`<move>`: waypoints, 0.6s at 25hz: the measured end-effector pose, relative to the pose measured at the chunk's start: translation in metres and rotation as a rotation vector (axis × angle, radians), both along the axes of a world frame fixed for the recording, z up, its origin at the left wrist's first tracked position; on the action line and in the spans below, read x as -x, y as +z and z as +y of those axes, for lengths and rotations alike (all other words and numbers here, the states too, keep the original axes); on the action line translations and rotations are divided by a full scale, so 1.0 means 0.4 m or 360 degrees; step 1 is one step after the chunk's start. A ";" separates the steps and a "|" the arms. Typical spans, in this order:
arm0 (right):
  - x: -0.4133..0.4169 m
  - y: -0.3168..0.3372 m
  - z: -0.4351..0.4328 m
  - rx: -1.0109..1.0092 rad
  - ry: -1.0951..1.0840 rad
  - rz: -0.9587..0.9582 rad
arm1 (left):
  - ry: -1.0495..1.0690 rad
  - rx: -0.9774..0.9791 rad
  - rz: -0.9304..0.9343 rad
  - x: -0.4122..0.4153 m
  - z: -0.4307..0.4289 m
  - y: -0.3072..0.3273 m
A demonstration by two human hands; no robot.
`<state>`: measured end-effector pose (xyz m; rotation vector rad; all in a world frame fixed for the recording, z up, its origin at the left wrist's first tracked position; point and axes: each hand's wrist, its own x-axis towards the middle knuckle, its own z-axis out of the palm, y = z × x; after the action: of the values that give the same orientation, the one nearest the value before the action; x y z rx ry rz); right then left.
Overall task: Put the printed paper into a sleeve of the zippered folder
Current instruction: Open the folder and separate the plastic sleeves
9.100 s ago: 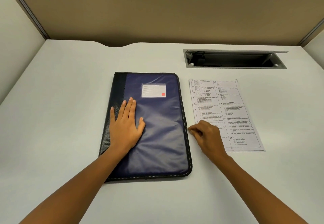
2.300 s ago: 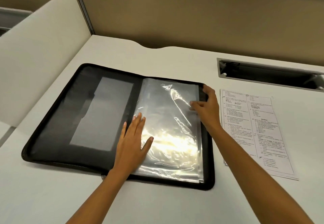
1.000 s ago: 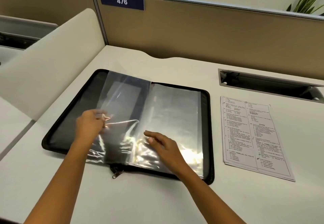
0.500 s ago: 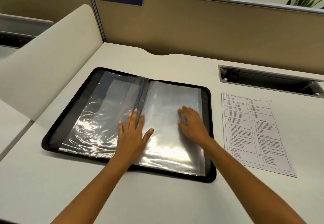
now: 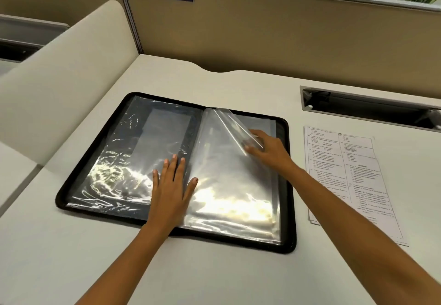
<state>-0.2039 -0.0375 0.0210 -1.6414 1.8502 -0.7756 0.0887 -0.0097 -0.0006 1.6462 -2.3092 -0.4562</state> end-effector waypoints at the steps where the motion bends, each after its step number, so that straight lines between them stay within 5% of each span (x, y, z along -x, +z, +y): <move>1: -0.021 0.018 0.020 -0.0063 -0.0022 -0.0301 | -0.0001 -0.0030 0.0101 0.010 0.007 0.010; 5: -0.113 0.061 0.121 -0.0244 0.0098 -0.1332 | 0.0133 -0.0263 0.0638 0.058 0.045 0.086; 9: -0.235 0.059 0.197 -0.0197 0.0220 -0.1342 | 0.0328 -0.0783 0.1262 0.097 0.033 0.166; 15: -0.284 0.041 0.217 0.0315 -0.0100 -0.0738 | 0.0635 -0.0568 0.1103 0.031 -0.063 0.169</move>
<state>-0.0904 0.0491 0.0372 -1.3694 1.5359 -1.2797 0.0765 -0.0351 0.0670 1.6775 -1.4171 -1.1688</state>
